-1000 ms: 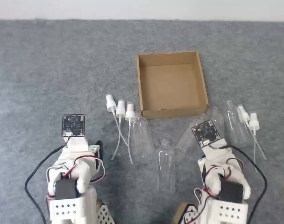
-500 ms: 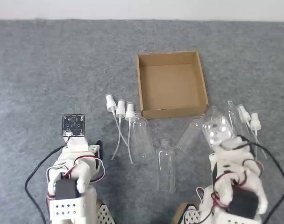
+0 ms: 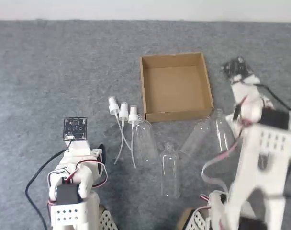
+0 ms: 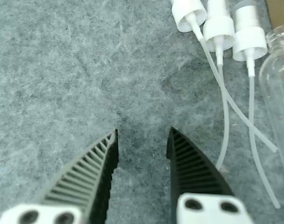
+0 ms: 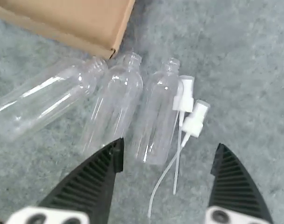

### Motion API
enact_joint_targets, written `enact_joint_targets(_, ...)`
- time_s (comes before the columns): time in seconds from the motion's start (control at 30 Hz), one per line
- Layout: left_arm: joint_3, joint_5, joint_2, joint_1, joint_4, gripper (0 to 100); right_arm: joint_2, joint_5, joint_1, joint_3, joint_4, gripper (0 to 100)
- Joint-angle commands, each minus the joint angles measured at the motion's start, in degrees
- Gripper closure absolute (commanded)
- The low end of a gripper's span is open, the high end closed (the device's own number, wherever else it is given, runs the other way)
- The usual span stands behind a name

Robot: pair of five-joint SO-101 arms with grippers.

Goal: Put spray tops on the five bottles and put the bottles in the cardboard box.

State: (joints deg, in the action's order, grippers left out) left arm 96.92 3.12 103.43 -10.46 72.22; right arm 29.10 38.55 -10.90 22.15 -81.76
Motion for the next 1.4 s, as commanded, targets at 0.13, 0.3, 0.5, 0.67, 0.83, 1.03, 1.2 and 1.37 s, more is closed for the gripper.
enact_joint_targets(0.13,-0.4,-0.09,1.05,0.09,0.18,85,-18.15,-0.09,3.3,-6.95,3.03,72.9)
enact_joint_targets(0.3,-0.4,-0.09,1.05,0.09,0.18,85,-25.36,-3.69,3.38,-6.95,7.78,73.1)
enact_joint_targets(0.5,-0.4,-0.18,1.05,0.09,0.18,85,-29.23,-4.13,1.19,-7.03,10.15,73.1)
enact_joint_targets(0.67,-0.4,-0.18,1.05,0.09,0.18,85,-31.08,-4.22,-1.54,-6.77,13.41,73.1)
enact_joint_targets(0.83,-0.4,-0.18,1.05,0.09,0.18,85,-33.19,-4.13,-3.03,-6.77,14.29,73.1)
enact_joint_targets(1.03,-0.4,-0.18,1.05,0.09,0.18,85,-36.35,-4.13,-3.03,-6.77,15.87,78.3)
enact_joint_targets(1.2,-0.4,-0.18,1.05,0.09,0.18,85,-39.6,-7.3,-2.86,-6.77,17.54,89.3)
enact_joint_targets(1.37,-0.4,-0.18,1.05,0.09,0.18,85,-39.16,-10.02,-2.59,-7.12,17.01,95.7)
